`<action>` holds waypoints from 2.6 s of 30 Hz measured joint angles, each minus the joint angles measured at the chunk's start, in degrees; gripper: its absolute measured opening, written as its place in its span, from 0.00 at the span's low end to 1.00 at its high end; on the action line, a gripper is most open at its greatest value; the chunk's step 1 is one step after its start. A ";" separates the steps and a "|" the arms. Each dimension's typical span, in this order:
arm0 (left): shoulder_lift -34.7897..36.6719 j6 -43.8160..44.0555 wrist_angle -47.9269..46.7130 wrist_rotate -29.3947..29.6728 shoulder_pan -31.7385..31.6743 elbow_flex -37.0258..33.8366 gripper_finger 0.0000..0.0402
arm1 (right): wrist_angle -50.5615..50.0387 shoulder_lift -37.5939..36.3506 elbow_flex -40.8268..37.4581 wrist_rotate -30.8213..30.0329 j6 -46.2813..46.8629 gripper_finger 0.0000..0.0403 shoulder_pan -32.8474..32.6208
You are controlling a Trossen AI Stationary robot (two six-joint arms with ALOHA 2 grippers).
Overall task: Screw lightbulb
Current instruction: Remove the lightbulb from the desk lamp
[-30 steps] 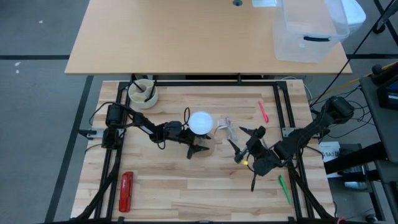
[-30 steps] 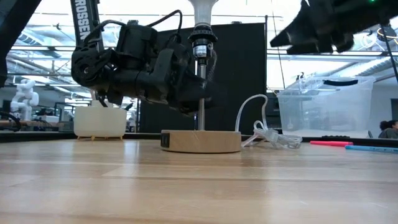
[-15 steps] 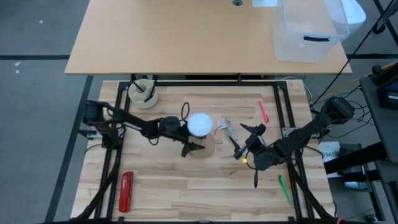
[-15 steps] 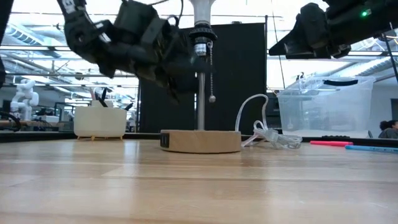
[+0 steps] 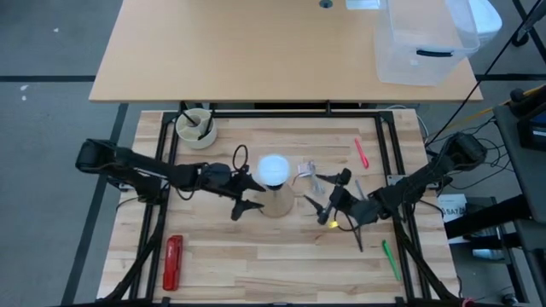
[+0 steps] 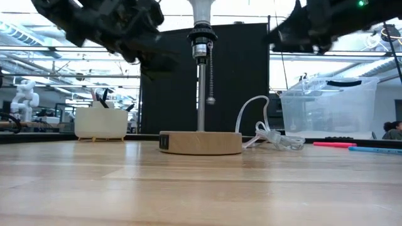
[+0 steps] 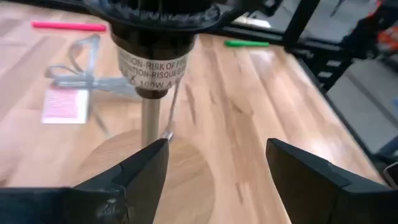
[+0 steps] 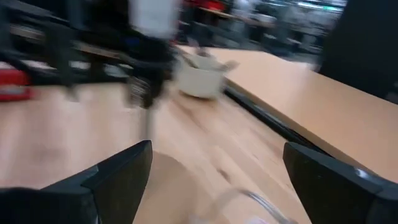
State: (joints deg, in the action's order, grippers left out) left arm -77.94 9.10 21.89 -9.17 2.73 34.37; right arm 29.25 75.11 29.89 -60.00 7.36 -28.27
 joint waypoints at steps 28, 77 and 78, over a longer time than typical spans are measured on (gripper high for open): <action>15.29 -19.94 3.97 18.26 3.49 0.02 0.26 | 20.81 0.58 3.45 39.15 -14.95 0.39 14.72; 15.29 -17.22 10.78 13.52 0.01 0.07 0.27 | 22.88 6.56 10.05 32.85 -26.63 0.00 13.53; 15.29 -17.20 10.80 12.88 0.01 0.07 0.27 | 22.87 6.56 10.05 32.84 -26.63 0.00 13.54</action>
State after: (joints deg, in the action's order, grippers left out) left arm -62.65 -8.10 32.69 3.72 2.74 34.44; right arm 52.12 81.67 39.94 -27.16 -19.27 -14.73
